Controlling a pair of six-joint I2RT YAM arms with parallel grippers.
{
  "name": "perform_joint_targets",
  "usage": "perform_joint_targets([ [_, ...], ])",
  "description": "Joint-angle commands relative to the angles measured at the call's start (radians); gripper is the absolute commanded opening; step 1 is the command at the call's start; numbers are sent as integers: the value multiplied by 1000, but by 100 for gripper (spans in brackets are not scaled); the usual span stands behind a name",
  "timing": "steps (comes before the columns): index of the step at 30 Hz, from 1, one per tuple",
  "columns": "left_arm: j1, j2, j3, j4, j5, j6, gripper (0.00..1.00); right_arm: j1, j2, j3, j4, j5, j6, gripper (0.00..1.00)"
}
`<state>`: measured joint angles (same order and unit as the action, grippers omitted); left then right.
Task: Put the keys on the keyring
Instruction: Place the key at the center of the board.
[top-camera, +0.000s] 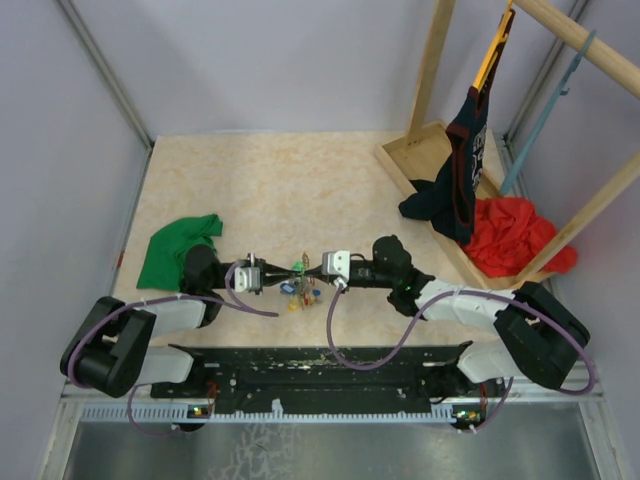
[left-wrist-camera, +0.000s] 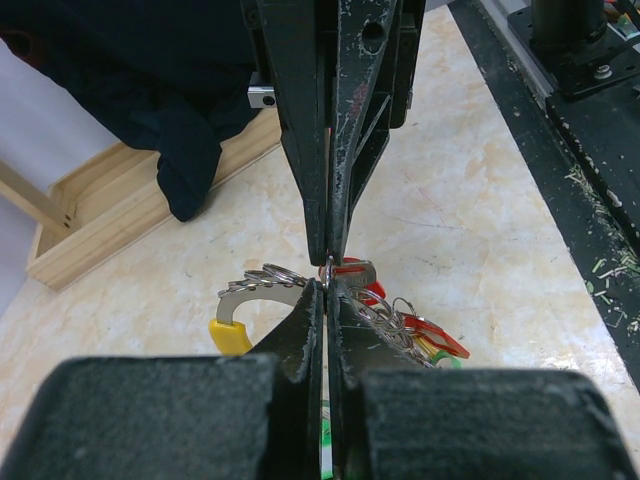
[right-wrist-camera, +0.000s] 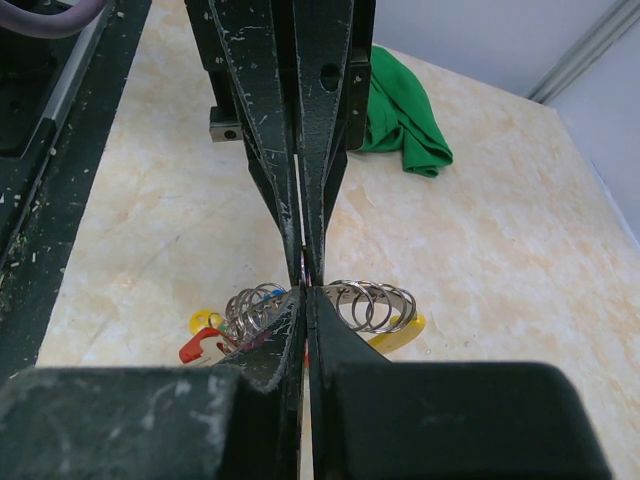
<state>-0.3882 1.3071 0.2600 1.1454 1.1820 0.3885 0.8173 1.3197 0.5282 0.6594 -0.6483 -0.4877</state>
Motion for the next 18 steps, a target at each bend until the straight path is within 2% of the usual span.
perform_joint_targets([
  [1,-6,4,-2,28,13,-19,0,14,-22,5,114,-25,2,0],
  [8,-1,-20,-15,30,-58,-29,0,-5,-64,-14,31,34,75,0],
  [18,1,-81,-64,60,-301,-32,0,7,-229,-26,-476,434,443,0],
])
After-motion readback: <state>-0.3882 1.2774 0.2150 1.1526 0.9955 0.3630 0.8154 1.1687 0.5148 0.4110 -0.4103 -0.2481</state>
